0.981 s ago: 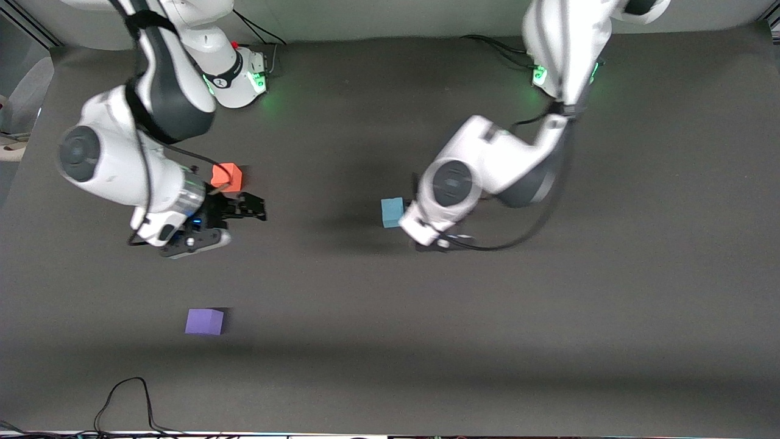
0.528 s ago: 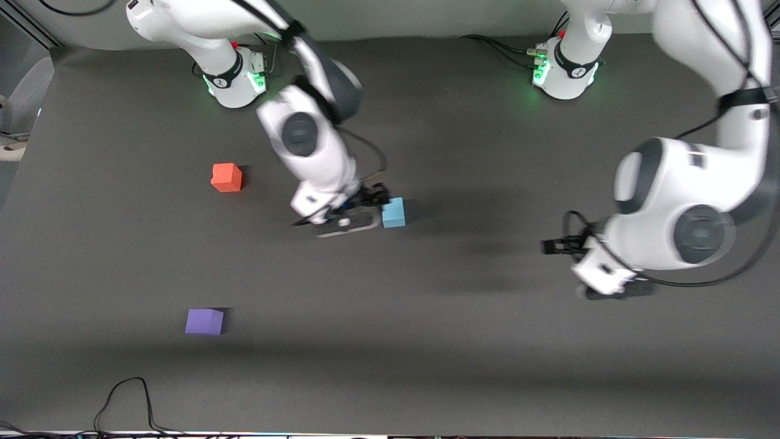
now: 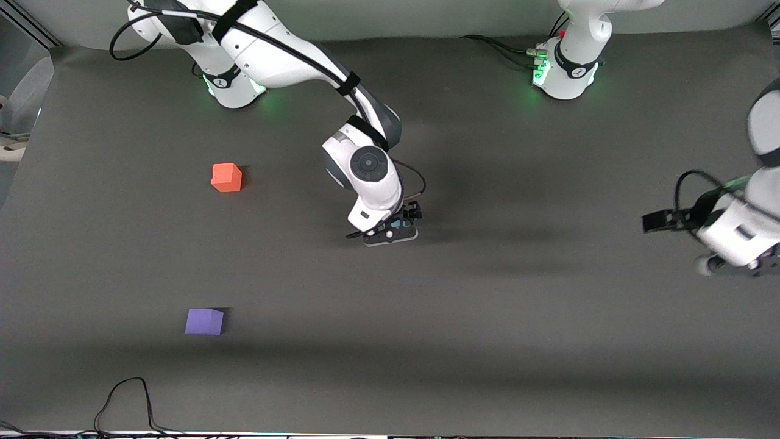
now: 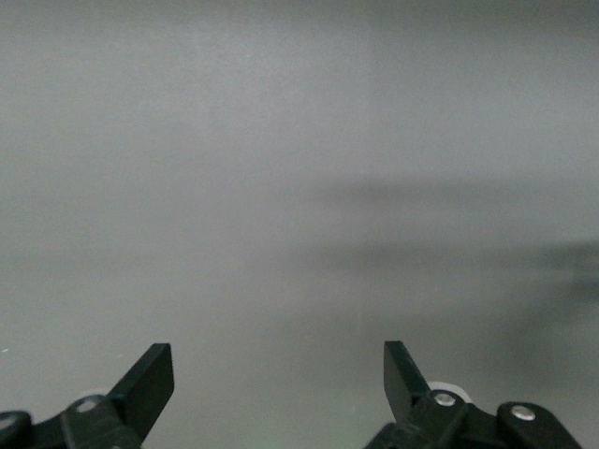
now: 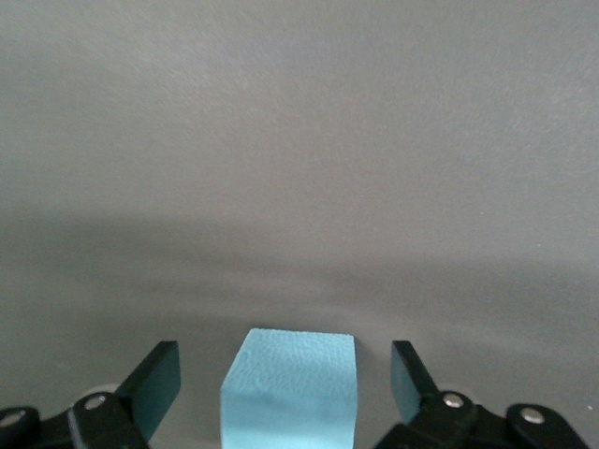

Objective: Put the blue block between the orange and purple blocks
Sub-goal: 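Grasp the blue cube with the right gripper while the left gripper withdraws, then carry the blue cube with the right gripper toward the orange cube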

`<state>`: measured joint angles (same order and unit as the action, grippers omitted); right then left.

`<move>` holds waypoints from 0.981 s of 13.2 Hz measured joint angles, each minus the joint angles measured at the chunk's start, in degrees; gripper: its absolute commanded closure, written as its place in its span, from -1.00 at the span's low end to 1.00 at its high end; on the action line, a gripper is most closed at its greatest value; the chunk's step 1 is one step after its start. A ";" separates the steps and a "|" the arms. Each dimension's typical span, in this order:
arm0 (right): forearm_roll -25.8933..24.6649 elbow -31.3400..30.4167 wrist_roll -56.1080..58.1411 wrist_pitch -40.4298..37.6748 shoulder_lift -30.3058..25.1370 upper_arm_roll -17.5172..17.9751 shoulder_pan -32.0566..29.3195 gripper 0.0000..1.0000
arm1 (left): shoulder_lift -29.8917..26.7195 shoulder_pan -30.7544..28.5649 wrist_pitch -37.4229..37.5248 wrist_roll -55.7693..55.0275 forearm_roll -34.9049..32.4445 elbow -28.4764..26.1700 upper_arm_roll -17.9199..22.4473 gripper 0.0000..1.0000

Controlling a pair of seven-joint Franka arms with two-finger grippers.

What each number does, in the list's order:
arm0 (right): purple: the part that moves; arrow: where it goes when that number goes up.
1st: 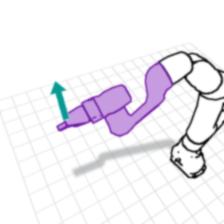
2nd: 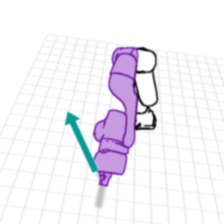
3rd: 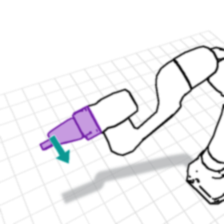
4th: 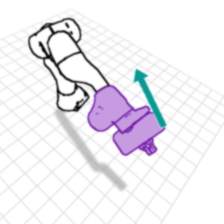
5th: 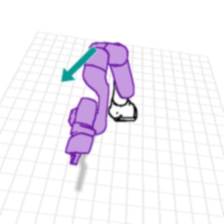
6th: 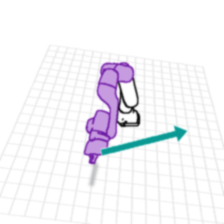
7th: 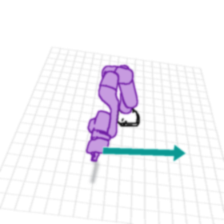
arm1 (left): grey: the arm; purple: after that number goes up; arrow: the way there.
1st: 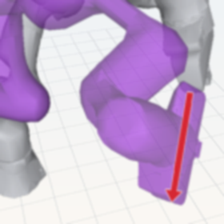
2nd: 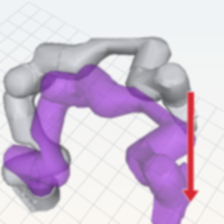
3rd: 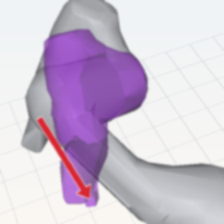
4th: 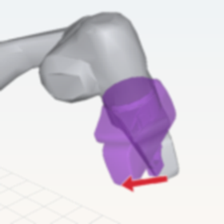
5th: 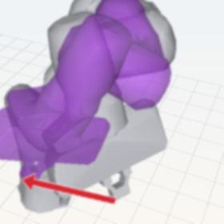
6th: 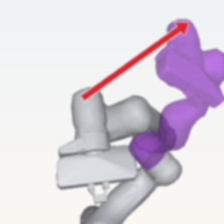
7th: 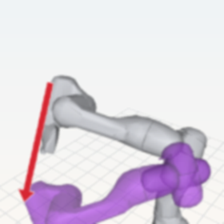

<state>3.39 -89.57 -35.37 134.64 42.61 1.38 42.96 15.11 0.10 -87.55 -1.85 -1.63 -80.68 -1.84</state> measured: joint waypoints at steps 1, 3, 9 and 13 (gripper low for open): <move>0.00 -0.53 -0.27 0.60 0.17 0.03 0.11 -0.96 | -1.57 -0.23 1.03 0.52 -0.01 -0.03 -0.01 -1.00; 0.00 -1.19 -1.69 0.68 0.17 0.14 0.33 -0.89 | -3.72 -0.28 1.96 0.83 -0.02 -0.13 -0.05 -1.00; 0.00 -3.06 -4.51 0.83 0.08 0.08 2.71 0.26 | -4.53 -0.41 1.94 0.86 -0.07 -0.60 -0.06 -1.00; -0.05 -3.02 -2.96 -2.47 -2.10 -1.72 1.12 0.26 | -4.53 -0.70 1.88 0.94 -0.07 -0.60 -0.06 -1.00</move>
<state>3.34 -92.59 -38.33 132.18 40.50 -0.33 44.08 10.58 -0.60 -85.67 -0.91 -1.70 -81.28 -1.90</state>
